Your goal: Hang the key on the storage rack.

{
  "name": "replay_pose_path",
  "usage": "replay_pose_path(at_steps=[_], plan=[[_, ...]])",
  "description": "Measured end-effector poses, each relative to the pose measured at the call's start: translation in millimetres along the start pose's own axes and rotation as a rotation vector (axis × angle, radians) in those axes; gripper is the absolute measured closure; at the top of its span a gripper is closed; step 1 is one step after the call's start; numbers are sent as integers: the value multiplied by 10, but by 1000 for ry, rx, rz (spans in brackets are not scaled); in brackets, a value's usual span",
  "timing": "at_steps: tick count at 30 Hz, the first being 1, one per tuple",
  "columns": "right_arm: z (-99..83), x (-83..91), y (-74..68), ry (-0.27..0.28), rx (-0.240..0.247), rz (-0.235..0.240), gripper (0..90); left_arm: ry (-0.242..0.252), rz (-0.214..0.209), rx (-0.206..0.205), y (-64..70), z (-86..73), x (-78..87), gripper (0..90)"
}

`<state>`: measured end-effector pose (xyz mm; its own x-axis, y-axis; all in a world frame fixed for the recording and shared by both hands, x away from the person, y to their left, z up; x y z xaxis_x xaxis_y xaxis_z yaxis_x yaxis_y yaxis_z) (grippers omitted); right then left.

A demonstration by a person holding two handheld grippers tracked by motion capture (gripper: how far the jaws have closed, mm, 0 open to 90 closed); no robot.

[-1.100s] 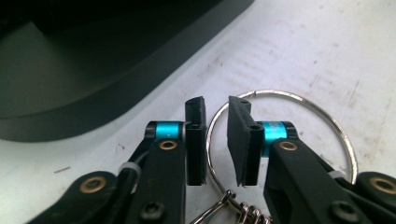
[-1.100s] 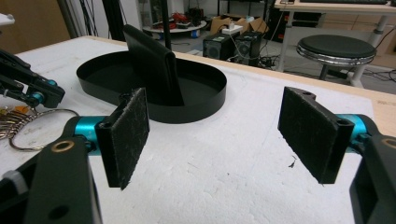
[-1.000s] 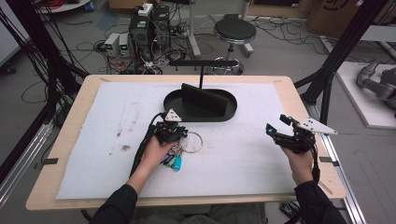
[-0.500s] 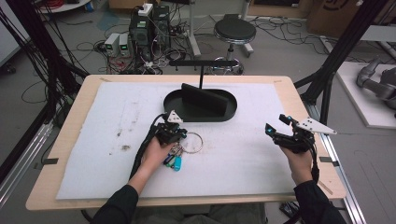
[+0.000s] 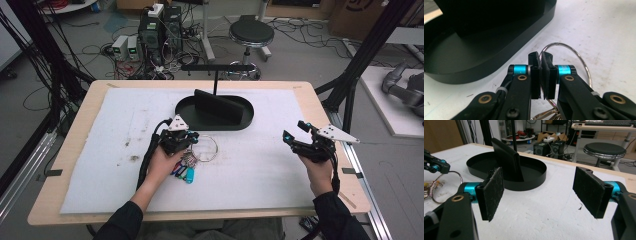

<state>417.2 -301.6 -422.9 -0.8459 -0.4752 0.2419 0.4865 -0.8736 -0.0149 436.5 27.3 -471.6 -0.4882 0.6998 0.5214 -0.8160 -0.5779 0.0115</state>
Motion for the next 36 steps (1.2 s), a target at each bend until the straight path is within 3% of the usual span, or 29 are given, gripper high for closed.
replay_pose_path(at_steps=[12,19,28,36], plan=[[29,-57,-55,17,9,15,255,75,-31,-68,277,134,176,862],[32,-60,-51,19,11,13,255,95,-58,-102,441,163,241,860],[26,-54,-48,14,6,14,255,89,-94,-101,477,147,219,829],[26,-54,-50,15,5,16,255,52,-138,-92,491,81,178,802]])
Point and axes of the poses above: each handheld gripper's, and its own axes: x roughly backward along the jaws, z roughly out of its top, y roughly to its right, the point moved 10 cm from there along -x, roughly forward along the jaws, and after that the axes turned 4 degrees about -z, right-handed, at the moved point
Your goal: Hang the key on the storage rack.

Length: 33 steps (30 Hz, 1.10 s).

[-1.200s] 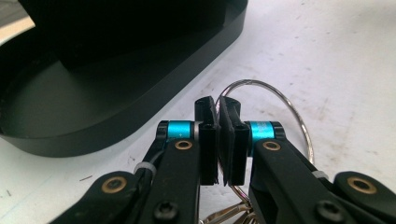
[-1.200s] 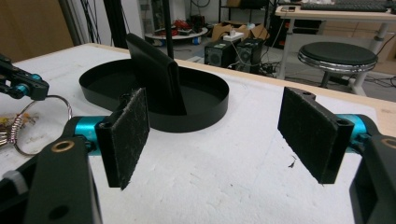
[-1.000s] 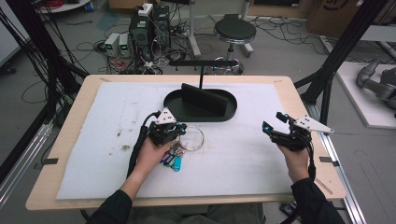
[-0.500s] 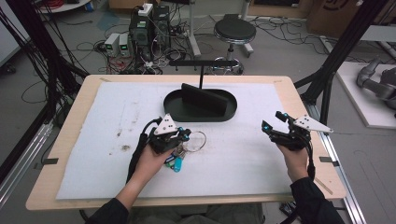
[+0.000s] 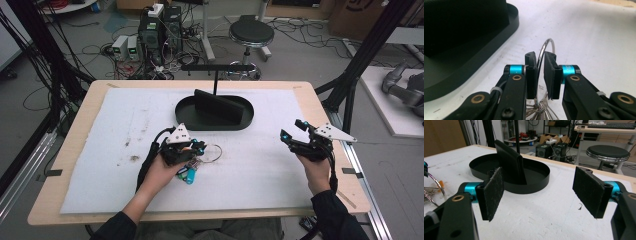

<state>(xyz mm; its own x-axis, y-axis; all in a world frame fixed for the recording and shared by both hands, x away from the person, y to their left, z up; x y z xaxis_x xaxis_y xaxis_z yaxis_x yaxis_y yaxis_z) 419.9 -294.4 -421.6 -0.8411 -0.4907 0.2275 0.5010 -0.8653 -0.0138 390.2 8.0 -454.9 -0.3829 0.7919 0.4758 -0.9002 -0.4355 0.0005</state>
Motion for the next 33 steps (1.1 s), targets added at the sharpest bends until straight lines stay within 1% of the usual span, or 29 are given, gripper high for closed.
replay_pose_path(at_steps=[3,7,9,10,13,17,18,20,24,26,28,33], plan=[[2,-1,-1,2,2,1,256,-18,-10,-4,14,-25,-16,814],[2,1,2,2,2,0,255,-17,-24,-11,35,-24,-24,850],[1,3,3,0,0,2,255,-18,-27,-4,32,-26,-20,858],[2,2,2,1,-4,2,255,-14,-38,-1,35,-24,-20,859],[0,-1,5,1,3,4,255,-12,-37,-3,36,-21,-20,861],[3,2,5,3,-1,1,255,-7,-36,-10,40,-3,-6,862],[7,0,9,6,1,1,255,-5,-30,-12,34,7,6,863],[4,6,12,3,-2,0,255,14,-35,-9,33,38,30,863],[2,7,15,2,-2,-2,255,40,-24,-22,20,113,101,863],[2,7,16,2,-5,-3,255,61,-15,-21,7,156,145,863],[2,10,19,2,-6,-5,255,72,-15,-18,1,188,176,863],[1,12,25,2,-5,-9,255,111,1,-21,-34,278,283,863]])
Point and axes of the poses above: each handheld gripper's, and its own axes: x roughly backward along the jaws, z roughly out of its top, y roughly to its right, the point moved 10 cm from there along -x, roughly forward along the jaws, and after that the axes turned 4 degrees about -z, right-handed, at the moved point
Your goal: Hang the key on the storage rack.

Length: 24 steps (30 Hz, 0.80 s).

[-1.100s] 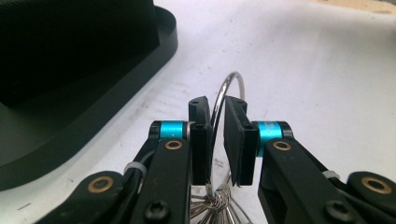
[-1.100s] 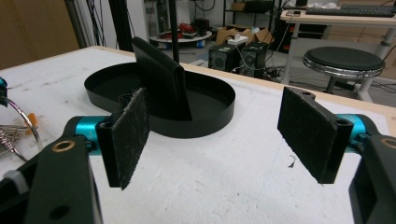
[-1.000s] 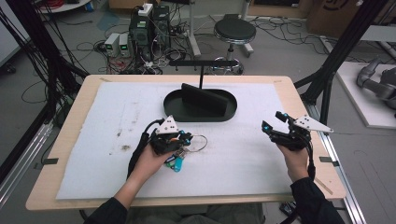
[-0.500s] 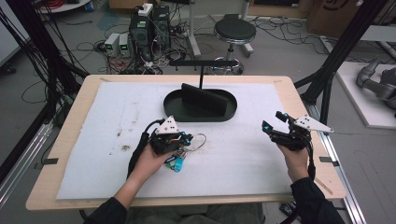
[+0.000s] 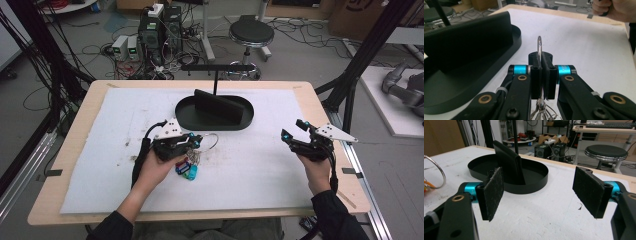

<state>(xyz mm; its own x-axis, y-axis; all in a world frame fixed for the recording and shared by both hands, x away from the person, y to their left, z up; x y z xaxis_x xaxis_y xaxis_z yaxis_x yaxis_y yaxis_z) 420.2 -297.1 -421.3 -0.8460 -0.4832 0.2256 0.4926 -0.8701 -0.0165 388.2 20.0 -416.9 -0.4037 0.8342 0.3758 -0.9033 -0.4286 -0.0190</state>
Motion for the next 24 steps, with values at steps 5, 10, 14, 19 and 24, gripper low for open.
replay_pose_path(at_steps=[5,10,14,19,24], plan=[[0,2,7,1,-1,-2,255,49,21,10,-43,114,105,863],[-7,2,13,-4,-3,-5,255,85,42,9,-92,205,210,863],[-10,0,15,-6,-3,-6,255,105,58,14,-128,256,275,863],[-12,-2,18,-6,-1,-7,255,128,77,18,-172,303,327,863],[-12,-1,22,-5,1,-8,255,150,90,26,-207,341,356,863]])
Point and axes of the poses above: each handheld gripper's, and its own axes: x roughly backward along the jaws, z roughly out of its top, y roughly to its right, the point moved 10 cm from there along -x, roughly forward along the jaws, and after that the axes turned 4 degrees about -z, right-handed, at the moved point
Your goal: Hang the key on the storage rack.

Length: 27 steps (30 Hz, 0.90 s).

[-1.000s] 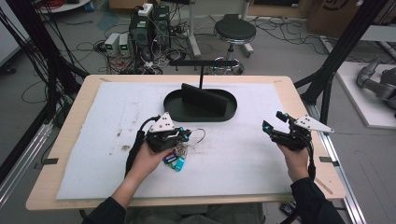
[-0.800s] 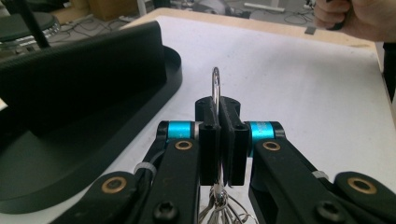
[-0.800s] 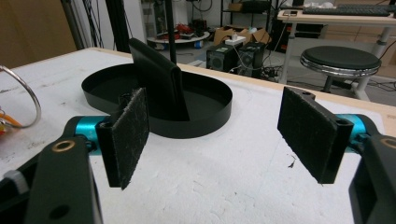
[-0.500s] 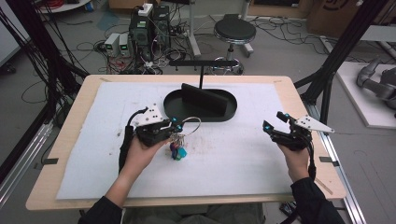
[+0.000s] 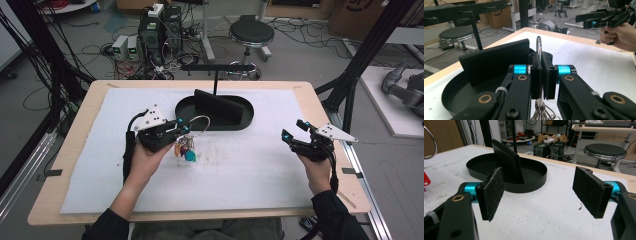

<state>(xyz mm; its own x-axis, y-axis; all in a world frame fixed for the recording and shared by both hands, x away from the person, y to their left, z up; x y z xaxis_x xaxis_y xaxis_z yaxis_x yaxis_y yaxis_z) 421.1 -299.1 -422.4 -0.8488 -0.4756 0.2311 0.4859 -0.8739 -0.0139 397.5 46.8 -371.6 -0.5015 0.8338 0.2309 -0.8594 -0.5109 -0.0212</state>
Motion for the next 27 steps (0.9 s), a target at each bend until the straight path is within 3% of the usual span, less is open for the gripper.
replay_pose_path(at_steps=[10,27], plan=[[-10,9,14,-6,-5,-2,255,38,25,12,-75,86,70,863],[-4,3,32,0,-5,-7,255,61,87,4,-263,212,96,863]])
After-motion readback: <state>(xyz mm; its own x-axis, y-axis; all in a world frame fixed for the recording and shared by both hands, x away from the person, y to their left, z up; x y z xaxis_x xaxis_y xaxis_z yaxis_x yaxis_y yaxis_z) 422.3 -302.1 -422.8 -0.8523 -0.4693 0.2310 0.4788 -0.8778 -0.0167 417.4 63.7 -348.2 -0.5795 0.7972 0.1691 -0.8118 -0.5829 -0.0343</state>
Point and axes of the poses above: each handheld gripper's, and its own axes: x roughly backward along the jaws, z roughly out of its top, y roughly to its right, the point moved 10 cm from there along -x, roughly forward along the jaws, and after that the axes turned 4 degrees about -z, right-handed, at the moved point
